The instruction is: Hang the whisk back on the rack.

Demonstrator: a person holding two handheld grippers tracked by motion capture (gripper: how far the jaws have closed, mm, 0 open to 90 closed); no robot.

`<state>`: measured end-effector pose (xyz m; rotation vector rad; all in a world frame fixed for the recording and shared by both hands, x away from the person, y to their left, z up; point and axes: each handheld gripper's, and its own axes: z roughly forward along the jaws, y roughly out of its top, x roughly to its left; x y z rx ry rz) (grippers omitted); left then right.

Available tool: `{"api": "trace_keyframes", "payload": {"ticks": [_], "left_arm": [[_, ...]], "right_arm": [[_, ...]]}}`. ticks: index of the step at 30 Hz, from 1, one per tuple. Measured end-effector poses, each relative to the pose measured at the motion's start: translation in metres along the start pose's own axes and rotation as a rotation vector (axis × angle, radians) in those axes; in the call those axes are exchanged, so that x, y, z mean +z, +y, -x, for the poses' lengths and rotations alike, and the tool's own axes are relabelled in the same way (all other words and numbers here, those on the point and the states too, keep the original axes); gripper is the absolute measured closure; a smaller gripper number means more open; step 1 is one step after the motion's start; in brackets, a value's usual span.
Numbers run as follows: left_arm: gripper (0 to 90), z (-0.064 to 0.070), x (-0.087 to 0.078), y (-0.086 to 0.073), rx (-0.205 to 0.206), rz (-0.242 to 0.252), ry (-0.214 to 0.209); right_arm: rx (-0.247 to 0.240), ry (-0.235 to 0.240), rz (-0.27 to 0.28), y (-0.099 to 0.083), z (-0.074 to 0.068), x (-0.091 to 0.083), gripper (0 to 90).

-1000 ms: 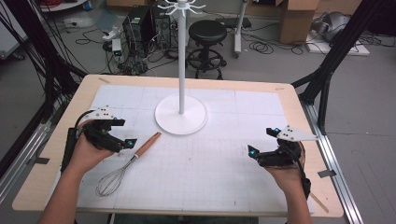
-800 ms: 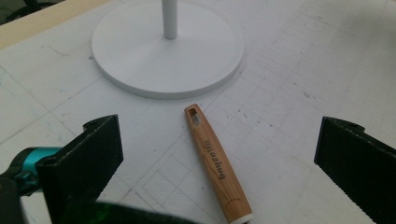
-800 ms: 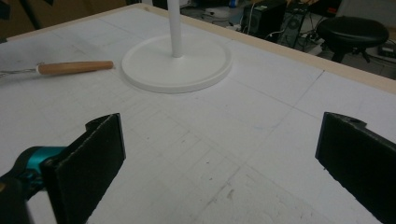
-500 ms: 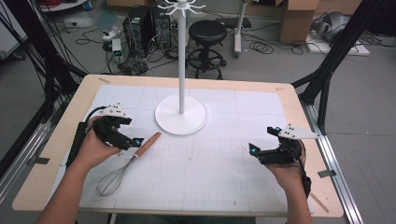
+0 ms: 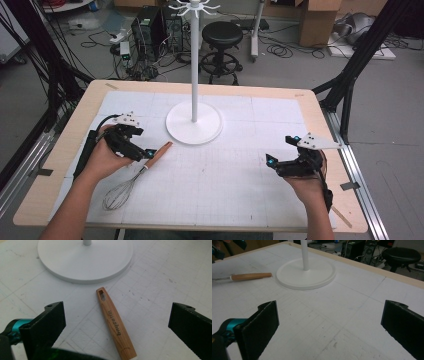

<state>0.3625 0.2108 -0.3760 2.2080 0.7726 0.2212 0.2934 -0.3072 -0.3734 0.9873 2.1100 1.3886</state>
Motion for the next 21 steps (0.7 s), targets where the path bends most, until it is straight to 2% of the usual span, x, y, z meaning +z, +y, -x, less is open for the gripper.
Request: {"api": "trace_keyframes", "payload": {"ticks": [5,6,7,10,14,18,19,21], "left_arm": [[1.7,-0.003,0.009,-0.002,-0.021,-0.066,-0.003],[1.7,-0.003,0.009,-0.002,-0.021,-0.066,-0.003],[1.7,-0.002,0.012,-0.003,-0.015,-0.096,0.004],[1.8,-0.001,0.017,-0.003,-0.015,-0.132,-0.003],[2.8,-0.004,0.023,-0.004,-0.026,-0.161,-0.005],[2.8,-0.004,0.028,-0.005,-0.034,-0.175,-0.007],[3.4,-0.002,0.031,-0.005,-0.028,-0.192,-0.008],[13.7,0.0,0.033,-0.006,-0.015,-0.212,-0.03]], "right_arm": [[-0.014,-0.004,-0.009,-0.001,-0.001,0.0,0.3],[-0.014,-0.004,-0.009,-0.001,-0.001,0.0,0.3],[-0.018,-0.004,0.0,0.001,-0.002,-0.002,0.3],[-0.021,0.005,0.011,0.003,-0.004,-0.001,0.3],[-0.028,0.008,-0.011,0.002,-0.005,0.004,0.4],[-0.028,0.009,-0.009,0.002,-0.004,0.004,0.3],[-0.024,0.007,-0.011,0.002,-0.003,0.003,0.4],[-0.028,0.006,-0.008,0.001,-0.003,0.003,0.4]]}}
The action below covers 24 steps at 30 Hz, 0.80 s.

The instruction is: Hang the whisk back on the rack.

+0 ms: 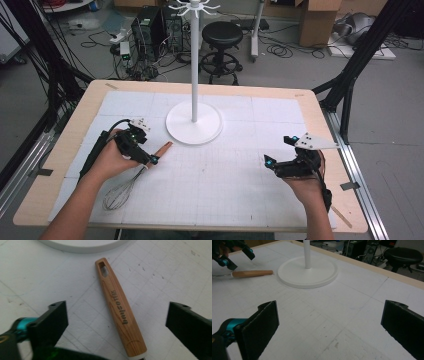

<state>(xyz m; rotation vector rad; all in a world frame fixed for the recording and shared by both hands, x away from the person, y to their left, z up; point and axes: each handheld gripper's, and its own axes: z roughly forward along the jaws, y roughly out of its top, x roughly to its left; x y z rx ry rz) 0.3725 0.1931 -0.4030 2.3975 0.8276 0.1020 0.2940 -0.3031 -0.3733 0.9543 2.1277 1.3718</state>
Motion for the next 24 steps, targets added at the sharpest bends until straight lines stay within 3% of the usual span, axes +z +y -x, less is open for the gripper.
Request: {"api": "trace_keyframes", "payload": {"ticks": [2,8,11,15,24], "left_arm": [[26.0,0.002,0.003,0.0,0.011,-0.025,-0.007],[27.8,0.006,0.013,0.001,0.026,-0.1,0.016],[30.7,0.007,0.014,0.001,0.017,-0.099,0.016],[41.0,0.006,0.012,0.003,0.01,-0.107,-0.043],[50.3,0.003,0.016,0.002,-0.021,-0.145,-0.041]], "right_arm": [[-0.001,-0.001,0.0,0.0,0.0,0.0,0.4],[-0.003,0.0,-0.005,0.0,-0.001,0.001,0.3],[0.0,0.0,-0.004,0.0,-0.001,0.001,0.3],[0.003,-0.001,-0.002,0.0,0.0,0.0,0.4],[0.0,0.002,-0.005,0.0,-0.001,0.001,0.4]]}}
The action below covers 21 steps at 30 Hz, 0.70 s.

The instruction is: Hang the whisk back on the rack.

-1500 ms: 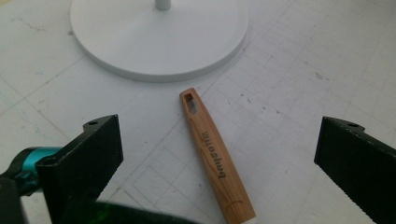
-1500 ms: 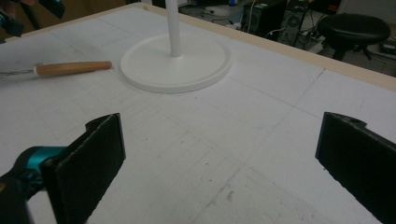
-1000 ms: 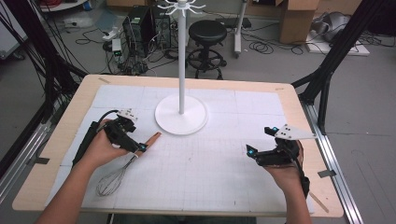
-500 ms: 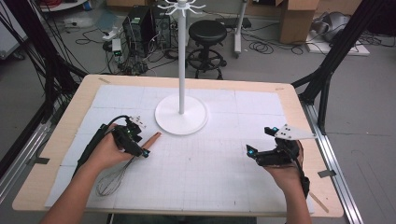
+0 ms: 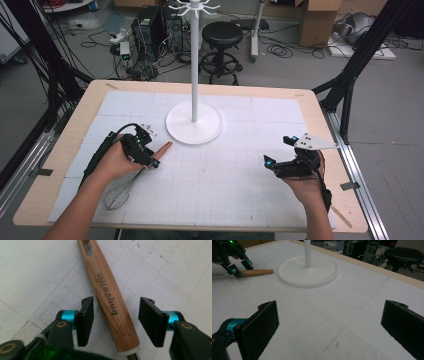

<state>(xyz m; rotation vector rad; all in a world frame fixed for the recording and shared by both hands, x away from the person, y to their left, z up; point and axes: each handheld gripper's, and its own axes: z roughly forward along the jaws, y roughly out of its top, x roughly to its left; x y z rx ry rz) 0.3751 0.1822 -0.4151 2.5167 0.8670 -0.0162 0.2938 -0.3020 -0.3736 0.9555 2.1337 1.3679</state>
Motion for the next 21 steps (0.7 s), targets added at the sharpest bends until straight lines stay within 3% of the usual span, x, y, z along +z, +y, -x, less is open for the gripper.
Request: {"api": "trace_keyframes", "payload": {"ticks": [7,11,18,21], "left_arm": [[56.6,-0.002,0.0,0.003,-0.03,-0.012,0.008],[57.5,0.0,0.002,0.009,-0.048,-0.051,0.03],[60.6,0.007,0.004,0.013,-0.097,-0.072,0.084],[61.0,0.009,0.004,0.014,-0.09,-0.08,0.104]], "right_arm": [[0.004,-0.001,-0.002,0.0,0.0,0.0,0.4],[-0.003,-0.003,-0.008,0.0,0.0,0.001,0.4],[0.001,-0.002,-0.005,0.0,0.0,0.0,0.4],[-0.001,-0.004,-0.003,0.0,0.001,0.0,0.4]]}}
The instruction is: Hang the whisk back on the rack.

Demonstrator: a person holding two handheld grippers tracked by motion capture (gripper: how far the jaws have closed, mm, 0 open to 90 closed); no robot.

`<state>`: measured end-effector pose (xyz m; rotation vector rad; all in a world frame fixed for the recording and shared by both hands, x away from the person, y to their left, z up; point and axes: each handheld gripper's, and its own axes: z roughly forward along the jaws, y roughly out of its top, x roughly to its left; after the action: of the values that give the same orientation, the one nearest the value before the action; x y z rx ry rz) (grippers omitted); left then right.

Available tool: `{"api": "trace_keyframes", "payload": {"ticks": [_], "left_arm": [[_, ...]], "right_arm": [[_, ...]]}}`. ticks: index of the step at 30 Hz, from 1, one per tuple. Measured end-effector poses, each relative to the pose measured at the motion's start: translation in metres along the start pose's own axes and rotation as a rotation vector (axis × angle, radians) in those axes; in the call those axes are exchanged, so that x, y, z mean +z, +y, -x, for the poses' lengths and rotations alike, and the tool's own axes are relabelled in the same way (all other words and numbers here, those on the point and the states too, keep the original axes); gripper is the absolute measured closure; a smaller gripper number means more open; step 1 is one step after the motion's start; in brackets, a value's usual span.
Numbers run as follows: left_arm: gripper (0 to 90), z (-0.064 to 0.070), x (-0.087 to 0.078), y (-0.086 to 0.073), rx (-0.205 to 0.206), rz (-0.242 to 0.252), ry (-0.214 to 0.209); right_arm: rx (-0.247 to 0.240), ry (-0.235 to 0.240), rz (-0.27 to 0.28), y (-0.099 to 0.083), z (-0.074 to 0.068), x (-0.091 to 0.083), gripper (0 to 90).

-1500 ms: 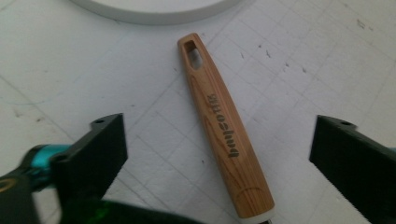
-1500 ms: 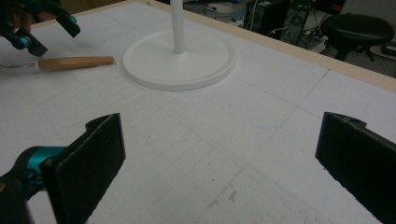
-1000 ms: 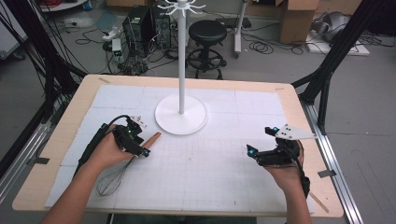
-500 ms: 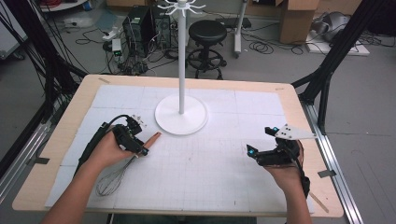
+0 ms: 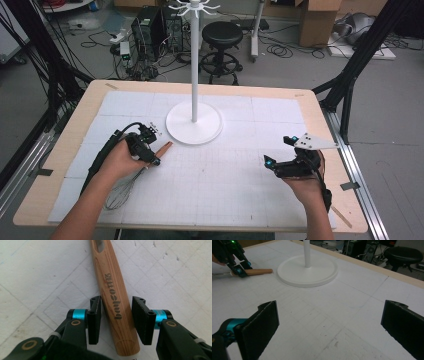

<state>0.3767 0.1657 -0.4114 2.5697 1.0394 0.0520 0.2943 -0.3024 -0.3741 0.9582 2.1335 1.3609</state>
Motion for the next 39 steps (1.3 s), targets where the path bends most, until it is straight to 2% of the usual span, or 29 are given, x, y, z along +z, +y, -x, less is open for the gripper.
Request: {"api": "trace_keyframes", "payload": {"ticks": [4,6,9,18,19,20,22,23,24,28,29,30,31,33,34,37,38,39], "left_arm": [[61.6,0.001,0.0,0.0,-0.005,0.002,0.008],[63.4,0.0,-0.002,0.0,-0.016,0.008,-0.018],[68.8,-0.002,-0.005,-0.001,-0.006,0.019,-0.042],[70.0,0.0,-0.006,-0.001,0.007,0.018,-0.013],[69.2,0.002,-0.001,0.0,0.016,-0.009,-0.013],[68.7,0.003,0.0,0.0,0.043,-0.022,-0.002],[69.3,0.007,0.002,0.001,0.028,-0.012,0.017],[69.4,0.007,0.002,0.001,0.028,-0.012,0.017],[69.7,0.007,0.001,0.001,0.046,-0.028,0.027],[71.5,0.008,0.001,0.001,0.034,-0.025,0.035],[71.7,0.01,0.001,0.002,0.052,-0.02,0.044],[71.8,0.01,0.001,0.002,0.052,-0.02,0.044],[71.9,0.011,0.0,0.002,0.088,-0.027,0.049],[72.0,0.012,0.001,0.002,0.089,-0.012,0.049],[72.0,0.011,-0.002,0.002,0.106,-0.004,0.035],[72.1,0.011,-0.009,0.002,0.121,0.02,0.02],[72.1,0.01,-0.013,0.002,0.131,0.036,0.014],[72.1,0.011,-0.016,0.002,0.126,0.073,0.005]], "right_arm": [[-0.002,0.002,0.003,0.0,0.0,0.0,0.4],[0.0,0.0,0.001,0.0,0.0,-0.001,0.4],[-0.003,-0.005,-0.003,0.0,0.001,0.0,0.4],[-0.008,-0.002,-0.011,-0.001,0.0,0.001,0.4],[-0.009,-0.003,-0.011,-0.001,0.0,0.001,0.4],[-0.01,-0.003,-0.009,-0.001,0.0,0.002,0.4],[-0.009,-0.005,-0.012,-0.001,0.0,0.001,0.4],[-0.011,-0.005,-0.01,-0.001,0.0,0.001,0.4],[-0.007,-0.005,-0.013,-0.001,0.0,0.001,0.4],[-0.007,-0.004,-0.012,-0.001,0.0,0.001,0.4],[-0.007,-0.005,-0.012,-0.001,0.0,0.001,0.4],[-0.005,-0.007,-0.011,-0.001,0.0,0.001,0.4],[-0.007,-0.006,-0.009,-0.001,0.0,0.001,0.4],[-0.005,-0.008,-0.009,-0.001,0.001,0.0,0.4],[-0.007,-0.008,-0.01,-0.001,0.001,0.0,0.4],[-0.005,-0.008,-0.011,-0.002,0.002,0.0,0.4],[-0.005,-0.008,-0.012,-0.002,0.002,0.001,0.4],[-0.004,-0.007,-0.013,-0.002,0.001,0.001,0.4]]}}
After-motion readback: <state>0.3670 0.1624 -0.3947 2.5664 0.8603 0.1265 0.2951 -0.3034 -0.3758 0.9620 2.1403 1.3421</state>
